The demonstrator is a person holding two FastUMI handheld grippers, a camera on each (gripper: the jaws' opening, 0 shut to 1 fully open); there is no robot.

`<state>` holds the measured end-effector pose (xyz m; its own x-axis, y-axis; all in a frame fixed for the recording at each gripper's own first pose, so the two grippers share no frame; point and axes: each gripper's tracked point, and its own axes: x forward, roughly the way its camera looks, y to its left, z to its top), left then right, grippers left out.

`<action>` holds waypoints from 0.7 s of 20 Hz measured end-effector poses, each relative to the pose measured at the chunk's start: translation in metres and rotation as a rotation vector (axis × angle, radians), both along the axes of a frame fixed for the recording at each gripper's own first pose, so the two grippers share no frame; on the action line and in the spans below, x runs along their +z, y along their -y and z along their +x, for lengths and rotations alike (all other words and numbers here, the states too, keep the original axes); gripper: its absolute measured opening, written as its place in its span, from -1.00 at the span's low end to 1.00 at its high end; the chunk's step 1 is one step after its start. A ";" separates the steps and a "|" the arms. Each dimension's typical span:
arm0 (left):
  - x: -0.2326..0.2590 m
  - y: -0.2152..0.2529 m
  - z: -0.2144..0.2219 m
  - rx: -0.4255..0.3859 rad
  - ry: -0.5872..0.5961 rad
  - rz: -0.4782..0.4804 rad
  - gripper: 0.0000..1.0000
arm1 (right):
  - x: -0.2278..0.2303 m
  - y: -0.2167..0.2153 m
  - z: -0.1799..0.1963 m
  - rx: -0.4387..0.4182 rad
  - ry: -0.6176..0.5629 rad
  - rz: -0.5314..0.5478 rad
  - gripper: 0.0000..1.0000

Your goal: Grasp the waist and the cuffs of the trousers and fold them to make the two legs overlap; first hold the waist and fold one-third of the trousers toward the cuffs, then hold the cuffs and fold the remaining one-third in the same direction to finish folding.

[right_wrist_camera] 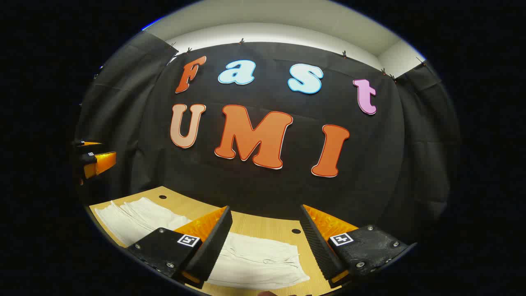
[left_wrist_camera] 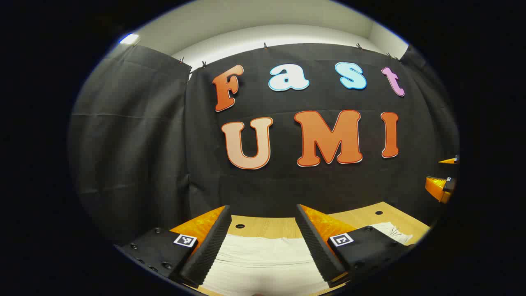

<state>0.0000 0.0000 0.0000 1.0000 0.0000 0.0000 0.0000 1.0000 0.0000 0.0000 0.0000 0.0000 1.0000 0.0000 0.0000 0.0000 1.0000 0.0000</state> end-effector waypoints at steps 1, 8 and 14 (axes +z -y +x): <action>0.003 0.001 0.000 -0.001 0.008 -0.008 1.00 | 0.000 0.000 -0.001 0.002 0.001 0.006 0.98; 0.013 0.007 -0.003 0.010 0.048 -0.006 1.00 | 0.003 0.003 0.003 0.013 0.017 0.002 0.98; 0.007 0.013 -0.011 0.030 0.027 -0.025 1.00 | 0.002 0.017 -0.004 0.013 0.020 -0.024 0.98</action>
